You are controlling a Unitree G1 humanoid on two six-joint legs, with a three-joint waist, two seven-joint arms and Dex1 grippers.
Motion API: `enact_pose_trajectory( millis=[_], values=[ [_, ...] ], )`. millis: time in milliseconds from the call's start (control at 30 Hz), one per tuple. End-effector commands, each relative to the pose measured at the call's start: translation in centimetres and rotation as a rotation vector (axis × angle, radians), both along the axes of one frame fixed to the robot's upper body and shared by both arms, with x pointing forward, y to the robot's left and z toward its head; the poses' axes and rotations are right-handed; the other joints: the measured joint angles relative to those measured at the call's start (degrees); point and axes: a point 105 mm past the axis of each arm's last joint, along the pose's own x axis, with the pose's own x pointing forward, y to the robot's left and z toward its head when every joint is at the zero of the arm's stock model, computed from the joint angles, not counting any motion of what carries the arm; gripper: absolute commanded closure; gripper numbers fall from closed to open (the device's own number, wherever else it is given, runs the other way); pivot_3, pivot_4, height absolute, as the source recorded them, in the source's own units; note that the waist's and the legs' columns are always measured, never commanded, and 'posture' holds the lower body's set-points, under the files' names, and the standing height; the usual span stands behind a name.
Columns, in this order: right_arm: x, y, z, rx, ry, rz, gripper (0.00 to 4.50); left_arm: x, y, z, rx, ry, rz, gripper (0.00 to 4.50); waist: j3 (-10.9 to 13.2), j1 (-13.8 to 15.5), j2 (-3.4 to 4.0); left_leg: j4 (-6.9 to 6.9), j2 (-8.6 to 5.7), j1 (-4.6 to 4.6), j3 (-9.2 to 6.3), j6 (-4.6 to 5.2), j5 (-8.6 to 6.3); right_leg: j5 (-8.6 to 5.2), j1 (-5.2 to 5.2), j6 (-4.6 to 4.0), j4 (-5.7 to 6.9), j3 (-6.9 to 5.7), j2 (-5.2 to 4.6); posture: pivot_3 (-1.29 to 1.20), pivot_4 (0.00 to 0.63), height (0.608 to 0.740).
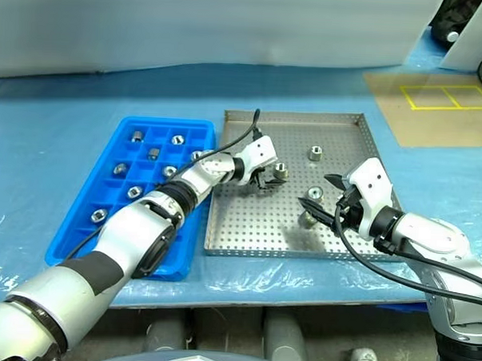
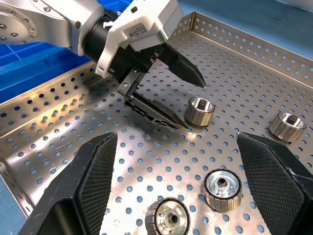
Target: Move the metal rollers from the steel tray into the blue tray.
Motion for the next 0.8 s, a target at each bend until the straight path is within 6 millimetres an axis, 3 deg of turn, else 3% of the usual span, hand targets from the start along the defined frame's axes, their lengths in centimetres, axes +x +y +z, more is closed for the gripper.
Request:
enact_pose_trajectory(
  millis=[33,800],
  values=[
    [-0.4,0.3,1.2,-0.014,-0.058,0.010,0.48,0.6,-0.1,0.5,-0.042,0.008,0.072,0.50,0.0,-0.2,0.00,0.00,0.00,-0.02,0.00,0.01,-0.01,0.00,0.00,0.00,-0.03,0.00,0.00,-0.62,0.150,0.740],
    [-0.9,0.4,0.8,-0.024,-0.060,-0.023,0.48,0.4,-0.1,-1.9,-0.136,0.189,0.234,0.50,0.0,-2.8,0.05,0.27,-0.53,-0.66,0.00,0.76,-0.45,0.21,0.09,0.34,-0.89,-0.16,-0.68,-0.66,0.150,0.740]
  ],
)
